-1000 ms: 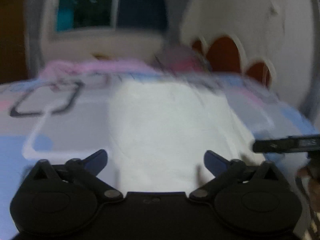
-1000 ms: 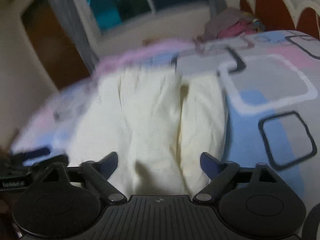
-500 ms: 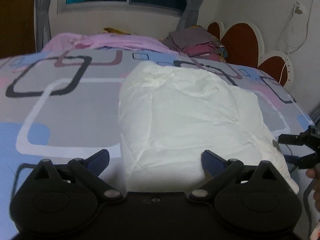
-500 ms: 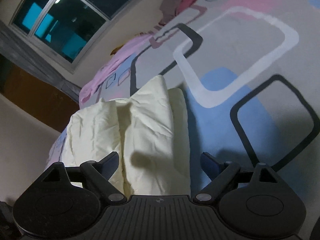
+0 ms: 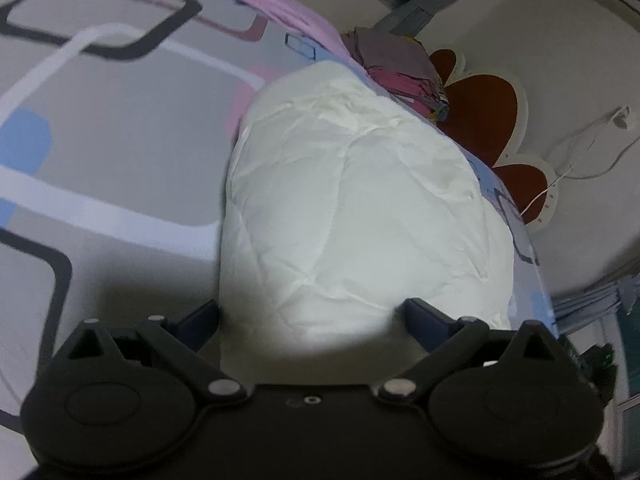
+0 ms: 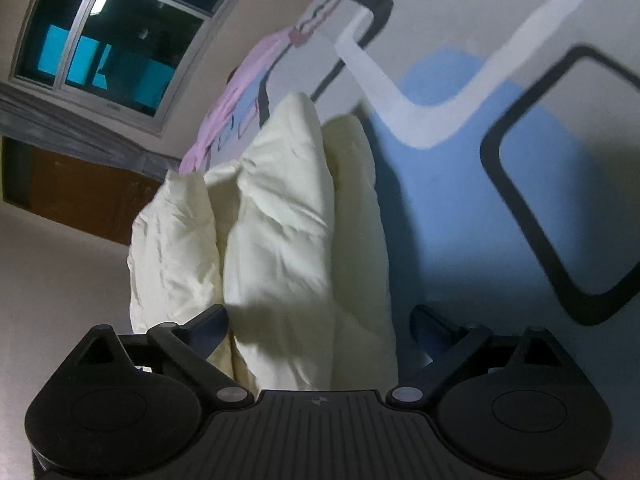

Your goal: Fold large clothes

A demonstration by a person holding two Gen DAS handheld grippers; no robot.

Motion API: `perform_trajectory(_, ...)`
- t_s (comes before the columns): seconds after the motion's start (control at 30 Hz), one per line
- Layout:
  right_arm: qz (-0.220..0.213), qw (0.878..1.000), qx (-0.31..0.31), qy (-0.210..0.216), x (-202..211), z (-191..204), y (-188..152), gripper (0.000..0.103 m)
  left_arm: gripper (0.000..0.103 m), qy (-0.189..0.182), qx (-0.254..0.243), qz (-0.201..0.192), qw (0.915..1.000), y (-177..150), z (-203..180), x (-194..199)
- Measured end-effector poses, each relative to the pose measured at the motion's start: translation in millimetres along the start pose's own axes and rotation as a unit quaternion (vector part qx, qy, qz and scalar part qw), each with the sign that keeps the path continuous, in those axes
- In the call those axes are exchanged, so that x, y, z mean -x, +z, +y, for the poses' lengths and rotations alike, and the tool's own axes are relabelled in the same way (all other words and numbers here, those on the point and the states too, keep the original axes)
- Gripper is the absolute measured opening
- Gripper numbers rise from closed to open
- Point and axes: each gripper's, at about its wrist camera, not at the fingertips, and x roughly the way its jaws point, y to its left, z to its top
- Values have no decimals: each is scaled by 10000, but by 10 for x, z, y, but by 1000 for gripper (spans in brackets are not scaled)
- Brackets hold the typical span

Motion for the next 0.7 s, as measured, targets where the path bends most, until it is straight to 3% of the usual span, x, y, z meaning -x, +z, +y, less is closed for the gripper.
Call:
perform_trajectory(0.3, 411, 9987, 255, 170, -81, 44, -38, 97, 101, -240, 171, 332, 9990, 15, 76, -182)
perform_trajectory(0.43, 562, 9973, 381, 293, -142, 66, -57, 96, 100, -160, -11, 371, 9992, -10, -22, -240)
perform_trajectory(0.53, 585, 9968, 430, 330, -172, 52, -49, 90, 98, -27, -211, 297, 9993, -50, -92, -251)
perform_trajectory(0.63, 521, 9967, 262, 569, -112, -50, -38, 89, 96, 51, -271, 217, 9994, -76, -127, -228)
perform_trajectory(0.7, 298, 9963, -192, 783, -23, -209, -66, 91, 94, 82, -304, 168, 9994, -104, -138, -201)
